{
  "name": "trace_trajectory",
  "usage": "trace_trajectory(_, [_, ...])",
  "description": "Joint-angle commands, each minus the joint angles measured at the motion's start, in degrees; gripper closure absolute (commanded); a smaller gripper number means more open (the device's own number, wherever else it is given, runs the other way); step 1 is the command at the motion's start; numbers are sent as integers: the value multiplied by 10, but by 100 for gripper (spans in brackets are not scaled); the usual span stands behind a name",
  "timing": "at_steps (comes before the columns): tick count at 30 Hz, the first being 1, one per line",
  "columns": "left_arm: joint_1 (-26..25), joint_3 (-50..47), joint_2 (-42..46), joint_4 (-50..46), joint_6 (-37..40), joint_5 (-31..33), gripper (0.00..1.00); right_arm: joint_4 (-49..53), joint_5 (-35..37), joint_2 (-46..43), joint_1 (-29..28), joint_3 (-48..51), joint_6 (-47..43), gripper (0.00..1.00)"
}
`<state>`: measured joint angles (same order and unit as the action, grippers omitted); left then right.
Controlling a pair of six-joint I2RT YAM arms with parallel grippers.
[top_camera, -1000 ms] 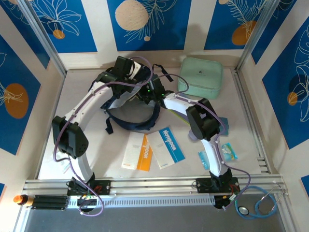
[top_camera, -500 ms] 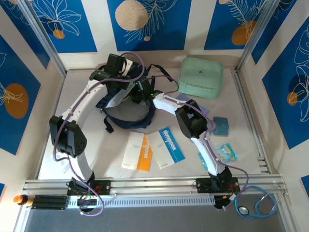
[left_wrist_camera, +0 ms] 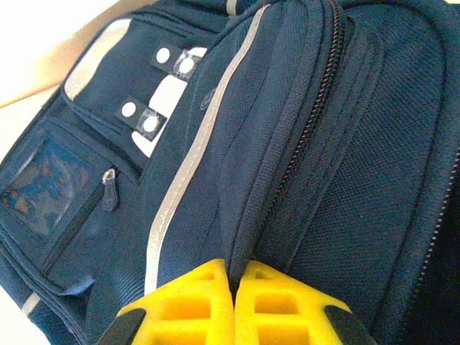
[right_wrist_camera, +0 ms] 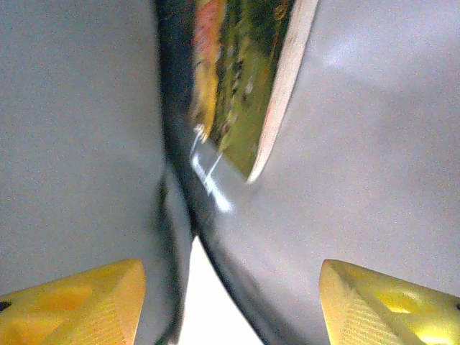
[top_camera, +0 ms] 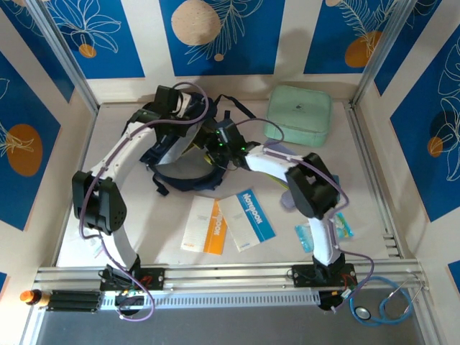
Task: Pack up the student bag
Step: Close the student bag at the top-left of the table.
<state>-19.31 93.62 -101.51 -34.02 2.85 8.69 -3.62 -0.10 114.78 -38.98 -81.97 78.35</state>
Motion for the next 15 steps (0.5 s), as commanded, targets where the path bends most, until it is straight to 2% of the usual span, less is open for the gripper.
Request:
trace_trajectory(1, [18, -41, 51, 42, -19, 48, 100, 23, 9, -91, 2, 74, -71, 35])
trace_trajectory(4, [20, -88, 76, 42, -27, 57, 100, 108, 54, -160, 5, 128, -167, 35])
trace_trajectory(5, [20, -99, 84, 41, -28, 40, 92, 134, 77, -178, 3, 141, -196, 35])
trace_trajectory(7, [18, -120, 99, 28, -35, -8, 61, 184, 103, -210, -2, 172, -258, 36])
trace_trajectory(9, [15, -143, 117, 27, -59, -36, 38, 210, 89, -231, -3, 199, -300, 40])
trace_trajectory(15, [11, -241, 192, 75, -167, -149, 5, 284, -12, -251, -4, 241, -379, 43])
